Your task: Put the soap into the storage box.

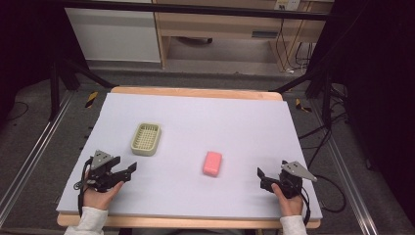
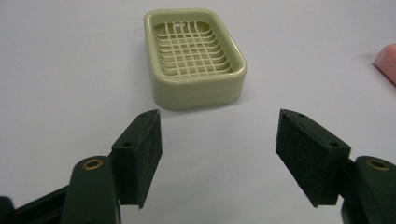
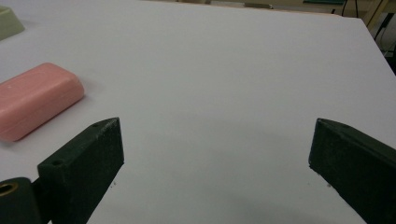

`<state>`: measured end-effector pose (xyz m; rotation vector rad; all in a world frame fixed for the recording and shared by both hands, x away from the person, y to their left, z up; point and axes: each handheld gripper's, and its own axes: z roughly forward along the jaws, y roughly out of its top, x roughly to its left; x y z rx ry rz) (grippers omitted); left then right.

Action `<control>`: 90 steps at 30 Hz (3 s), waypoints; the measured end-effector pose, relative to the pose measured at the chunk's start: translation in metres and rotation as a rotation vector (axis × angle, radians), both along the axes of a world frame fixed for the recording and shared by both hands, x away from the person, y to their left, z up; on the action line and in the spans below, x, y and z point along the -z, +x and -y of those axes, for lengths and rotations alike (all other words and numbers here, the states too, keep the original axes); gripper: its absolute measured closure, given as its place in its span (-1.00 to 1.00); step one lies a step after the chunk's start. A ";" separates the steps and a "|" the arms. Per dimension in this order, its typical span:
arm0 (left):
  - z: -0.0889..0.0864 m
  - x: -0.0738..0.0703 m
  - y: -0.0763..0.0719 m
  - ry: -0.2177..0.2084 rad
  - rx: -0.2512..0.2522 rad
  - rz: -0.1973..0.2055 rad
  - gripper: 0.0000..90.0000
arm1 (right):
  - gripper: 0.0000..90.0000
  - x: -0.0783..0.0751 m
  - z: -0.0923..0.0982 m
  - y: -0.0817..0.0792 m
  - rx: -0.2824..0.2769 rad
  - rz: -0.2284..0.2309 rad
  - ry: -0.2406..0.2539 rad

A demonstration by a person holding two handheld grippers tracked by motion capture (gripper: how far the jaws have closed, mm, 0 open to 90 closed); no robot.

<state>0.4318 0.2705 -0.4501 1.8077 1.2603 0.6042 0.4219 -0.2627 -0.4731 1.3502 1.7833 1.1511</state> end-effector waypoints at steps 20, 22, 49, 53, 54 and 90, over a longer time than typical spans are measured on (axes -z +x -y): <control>0.024 -0.010 0.002 0.004 0.051 0.026 -0.34 | -0.92 0.000 0.001 0.001 0.000 -0.006 0.012; 0.026 -0.011 0.002 0.003 0.053 0.029 -0.35 | -0.92 0.000 0.001 0.000 0.001 -0.005 0.012; 0.063 -0.024 0.015 0.017 0.132 0.023 -0.39 | -0.92 -0.001 0.001 0.000 0.013 -0.007 0.022; 0.072 -0.028 0.017 0.009 0.145 0.032 -0.39 | -0.92 -0.001 0.001 0.000 0.012 -0.008 0.020; 0.073 -0.028 0.017 0.009 0.146 0.034 -0.39 | -0.92 -0.001 0.001 0.000 0.012 -0.008 0.020; 0.135 -0.031 0.035 0.003 0.225 0.013 -0.39 | -0.92 0.000 0.000 0.001 0.010 -0.012 0.020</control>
